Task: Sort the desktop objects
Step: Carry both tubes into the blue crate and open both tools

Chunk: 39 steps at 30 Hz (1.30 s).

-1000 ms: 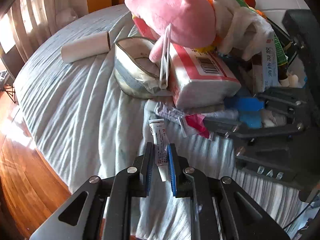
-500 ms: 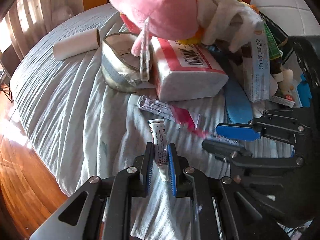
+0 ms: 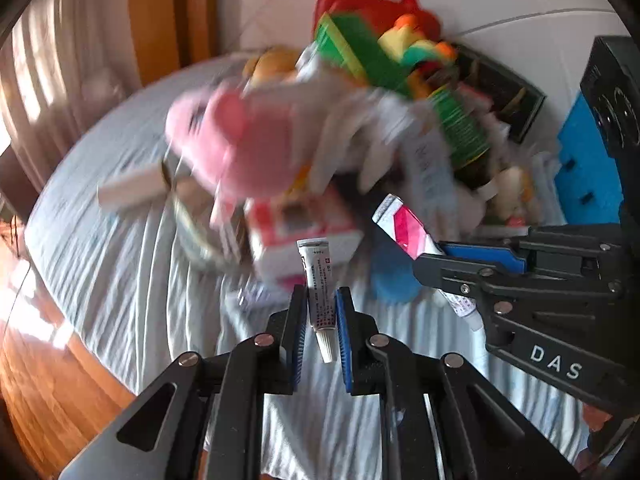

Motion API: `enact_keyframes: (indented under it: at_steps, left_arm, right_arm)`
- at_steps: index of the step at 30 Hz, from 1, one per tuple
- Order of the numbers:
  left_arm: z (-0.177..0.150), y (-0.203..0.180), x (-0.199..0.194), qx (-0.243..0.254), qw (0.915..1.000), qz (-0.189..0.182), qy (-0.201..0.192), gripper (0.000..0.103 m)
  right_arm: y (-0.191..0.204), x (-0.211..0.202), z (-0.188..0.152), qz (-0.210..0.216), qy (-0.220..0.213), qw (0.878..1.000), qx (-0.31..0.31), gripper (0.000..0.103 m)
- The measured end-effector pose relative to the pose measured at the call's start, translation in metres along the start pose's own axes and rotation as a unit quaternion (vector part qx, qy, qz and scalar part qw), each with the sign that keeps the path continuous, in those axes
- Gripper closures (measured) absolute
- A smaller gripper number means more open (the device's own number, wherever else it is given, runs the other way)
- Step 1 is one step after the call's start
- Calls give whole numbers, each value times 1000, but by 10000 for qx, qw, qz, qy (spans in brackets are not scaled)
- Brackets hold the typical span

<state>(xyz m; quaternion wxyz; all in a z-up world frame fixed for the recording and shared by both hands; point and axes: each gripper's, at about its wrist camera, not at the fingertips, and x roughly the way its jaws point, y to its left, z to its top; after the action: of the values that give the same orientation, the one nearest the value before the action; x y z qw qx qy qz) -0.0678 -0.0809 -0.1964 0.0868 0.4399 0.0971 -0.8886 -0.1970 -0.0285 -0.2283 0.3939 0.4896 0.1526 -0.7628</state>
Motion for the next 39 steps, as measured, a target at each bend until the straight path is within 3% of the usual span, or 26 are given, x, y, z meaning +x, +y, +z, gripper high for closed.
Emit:
enact_keyframes:
  at_steps: [3,6,11,16,22,26,29,34,39]
  left_arm:
    - [15,-12,-21,201,9994,-117,-248,89]
    - [71,-7,-19,494,9968,-279,-558,89]
    - [108,-58,-57,1003,9855,-735,-1156,89]
    - [134,-134,-102,1675,9634,-1295,-1646,89]
    - [142,-235,-143,2384,9306,-2155,-1750,89]
    - [138,-306,-152,2860,9104,-2684,-1315,89]
    - [132,-364,-150,3210,8991,-2895,-686,89]
    - [108,-444,-120,3885,8815,-2646,451,89]
    - [78,-488,-78,4200,8675,-2269,1401,89]
  right_arm:
    - [-12,-36,-4,-192,-286,9991,241,90]
    - [-18,-79,-5,-456,-699,9955,459,90]
    - [-38,-168,-4,-1085,-1466,9788,932,90]
    - [-53,-269,-26,-1837,-2042,9502,1474,90]
    - [-98,-362,-76,-2765,-2340,9091,2057,90]
    - [-134,-404,-118,-3156,-2132,8946,2336,90]
    - [-167,-425,-151,-3416,-1811,8868,2531,90]
    - [-235,-427,-204,-3357,-804,8967,2772,90]
    - [-286,-406,-244,-3068,207,9068,2884,90]
